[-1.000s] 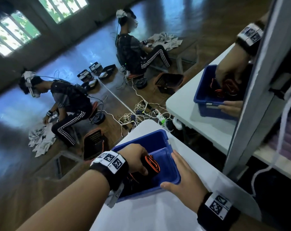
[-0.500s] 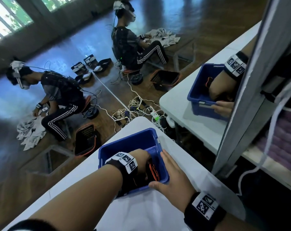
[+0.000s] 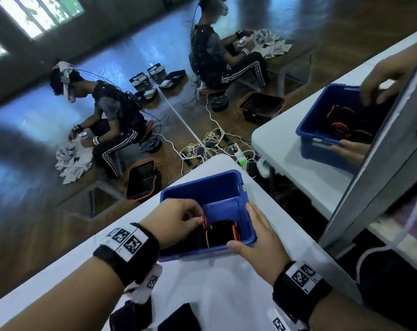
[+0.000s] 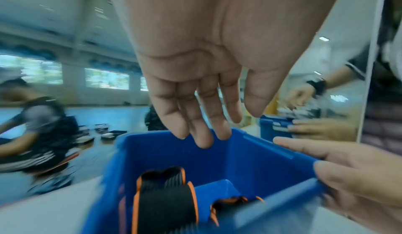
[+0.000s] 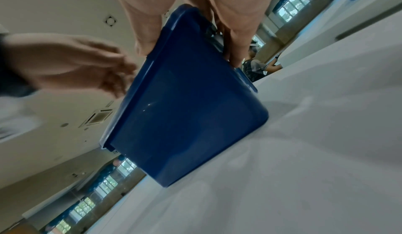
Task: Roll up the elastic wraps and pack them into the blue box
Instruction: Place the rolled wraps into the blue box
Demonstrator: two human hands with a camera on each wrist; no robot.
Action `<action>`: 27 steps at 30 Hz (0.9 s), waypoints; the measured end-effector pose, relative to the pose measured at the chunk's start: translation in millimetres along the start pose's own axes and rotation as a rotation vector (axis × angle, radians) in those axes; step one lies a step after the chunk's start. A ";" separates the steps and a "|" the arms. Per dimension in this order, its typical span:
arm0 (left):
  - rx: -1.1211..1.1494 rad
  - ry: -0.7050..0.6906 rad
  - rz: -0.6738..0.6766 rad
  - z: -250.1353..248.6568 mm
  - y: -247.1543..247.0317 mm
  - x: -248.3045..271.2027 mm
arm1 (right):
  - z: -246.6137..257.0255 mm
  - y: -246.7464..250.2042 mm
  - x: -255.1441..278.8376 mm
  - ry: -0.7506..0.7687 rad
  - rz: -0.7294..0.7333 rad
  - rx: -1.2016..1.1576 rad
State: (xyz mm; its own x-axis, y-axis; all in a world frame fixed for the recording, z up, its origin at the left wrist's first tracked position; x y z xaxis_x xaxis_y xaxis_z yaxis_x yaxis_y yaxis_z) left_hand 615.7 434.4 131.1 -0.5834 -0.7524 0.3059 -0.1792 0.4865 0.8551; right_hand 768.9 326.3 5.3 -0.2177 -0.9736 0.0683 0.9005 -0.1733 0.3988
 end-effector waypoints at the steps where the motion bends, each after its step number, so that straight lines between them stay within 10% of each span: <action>1: 0.046 0.030 -0.054 10.1 5.1 22.7 | 1.2 -1.7 -2.1 0.008 0.003 0.008; 4: 0.201 0.171 -0.143 51.6 -6.7 91.1 | 5.9 -7.3 -10.0 0.036 0.017 -0.011; 9: 0.171 0.392 0.167 104.6 -104.0 153.9 | 17.5 -14.5 -18.4 0.075 0.022 0.003; 27: 0.029 0.495 0.284 129.1 -158.5 146.0 | 19.8 -27.6 -17.4 0.063 0.053 -0.071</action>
State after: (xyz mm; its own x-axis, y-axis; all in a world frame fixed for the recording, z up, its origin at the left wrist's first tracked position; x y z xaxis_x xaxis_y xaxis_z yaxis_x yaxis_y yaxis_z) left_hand 456.7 304.8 -13.8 -0.1720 -0.7051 0.6879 -0.0954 0.7070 0.7008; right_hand 740.4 351.0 11.2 -0.1474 -0.9886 0.0292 0.9348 -0.1296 0.3306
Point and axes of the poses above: each hand's wrist, its own x-axis away from the middle knuckle, its own y-axis out of the back of the hand, z = x × y, the point moved 8 cm from there along -x, towards the middle knuckle, and after that the axes turned 8 degrees about x, right-handed, at the moved point
